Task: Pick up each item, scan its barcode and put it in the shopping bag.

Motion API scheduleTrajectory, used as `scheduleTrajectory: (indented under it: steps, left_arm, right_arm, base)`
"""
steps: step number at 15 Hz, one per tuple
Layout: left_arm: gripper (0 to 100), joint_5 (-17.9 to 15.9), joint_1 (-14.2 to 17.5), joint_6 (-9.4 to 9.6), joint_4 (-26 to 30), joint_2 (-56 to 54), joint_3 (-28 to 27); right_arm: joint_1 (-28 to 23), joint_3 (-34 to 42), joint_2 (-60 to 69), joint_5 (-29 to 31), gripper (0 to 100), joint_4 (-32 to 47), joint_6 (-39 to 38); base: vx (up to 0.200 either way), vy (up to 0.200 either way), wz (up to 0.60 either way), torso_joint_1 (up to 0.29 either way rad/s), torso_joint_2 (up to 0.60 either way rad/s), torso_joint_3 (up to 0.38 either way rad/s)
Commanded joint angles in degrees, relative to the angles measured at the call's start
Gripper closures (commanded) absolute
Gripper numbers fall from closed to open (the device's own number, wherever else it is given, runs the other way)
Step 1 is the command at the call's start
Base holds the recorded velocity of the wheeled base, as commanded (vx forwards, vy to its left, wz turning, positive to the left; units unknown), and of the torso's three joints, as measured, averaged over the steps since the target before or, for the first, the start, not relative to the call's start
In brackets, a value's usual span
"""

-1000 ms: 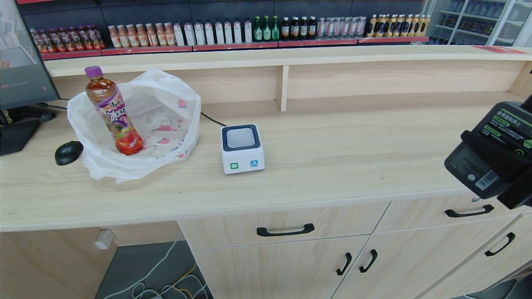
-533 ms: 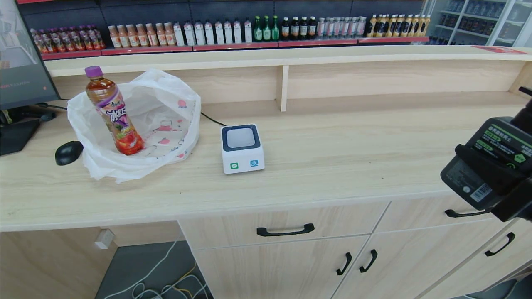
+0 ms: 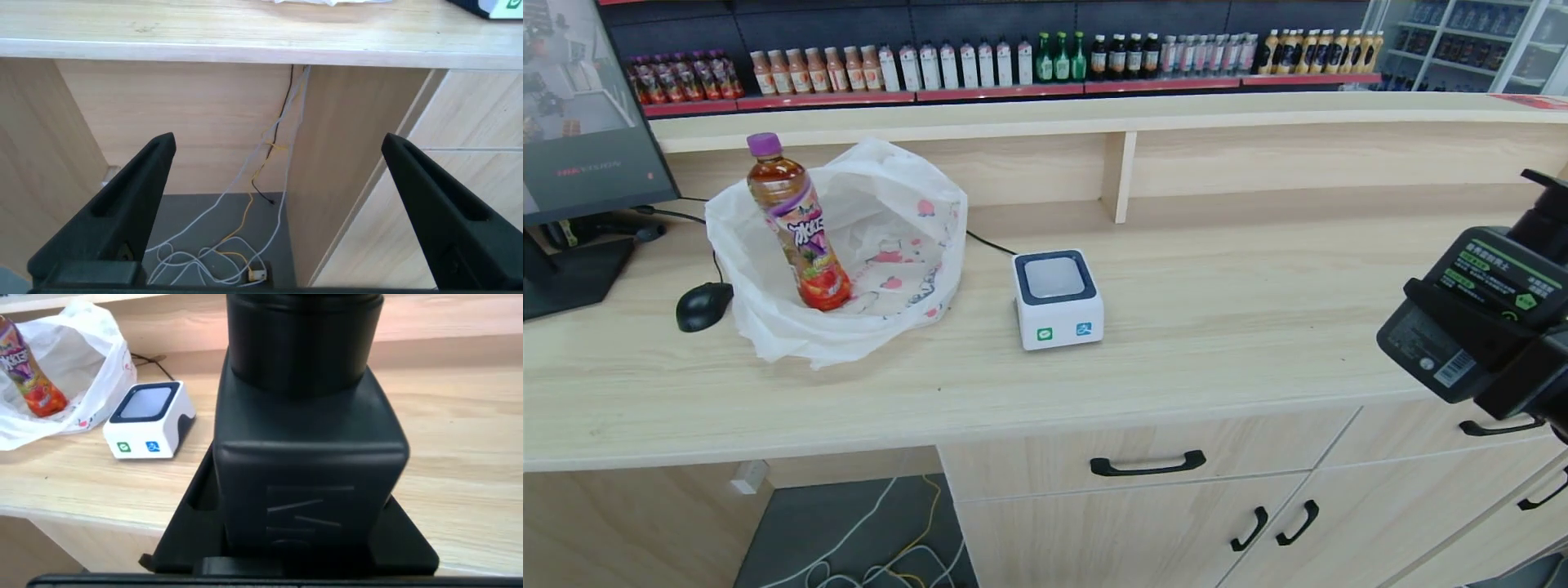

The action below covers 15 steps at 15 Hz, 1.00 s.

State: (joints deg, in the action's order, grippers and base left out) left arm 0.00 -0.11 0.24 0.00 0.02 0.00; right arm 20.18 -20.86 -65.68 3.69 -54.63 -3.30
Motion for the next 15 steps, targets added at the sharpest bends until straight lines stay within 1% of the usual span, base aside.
scheduleTrajectory:
  steps: [1,6,8,10,12,14,15]
  left_arm:
    - [0,0.0,0.02,0.02,0.0,-0.02,0.0]
    - [0,0.0,0.02,0.02,0.0,0.06,0.0]
    - [0,0.0,0.02,0.28,0.0,-0.02,0.0]
    - [0,0.0,0.02,0.2,0.0,-0.02,0.0]
    - [0,0.0,0.02,0.2,0.0,-0.02,0.0]
    - [0,0.0,0.02,0.2,0.0,-0.02,0.0]
    - [0,0.0,0.02,0.2,0.0,0.06,0.0]
  right_arm:
    - [-1.02,0.12,-0.67,0.09,100,0.05,-0.83]
    - [-0.58,1.52,0.12,0.09,100,-0.13,-1.18]
    - [-0.58,3.28,0.73,0.17,100,-0.22,-1.27]
    - [-0.84,1.26,1.96,0.61,100,-0.04,-1.0]
    - [-1.1,-0.85,2.05,1.05,100,0.05,1.02]
    - [-1.81,-2.61,1.0,4.22,100,0.4,2.86]
    - [-1.81,-2.61,0.47,4.3,100,0.4,3.48]
  base:
    - [0.0,0.2,0.0,0.007,0.01,0.002]
    - [0.0,0.2,0.0,0.001,0.0,0.003]
    - [0.0,0.0,0.0,0.0,0.0,0.0]
    - [0.0,0.0,0.0,0.0,0.0,0.0]
    - [0.0,0.0,0.0,0.0,0.0,0.0]
    - [0.0,0.0,0.0,0.0,0.0,0.0]
    - [0.0,0.0,0.0,0.0,0.0,0.0]
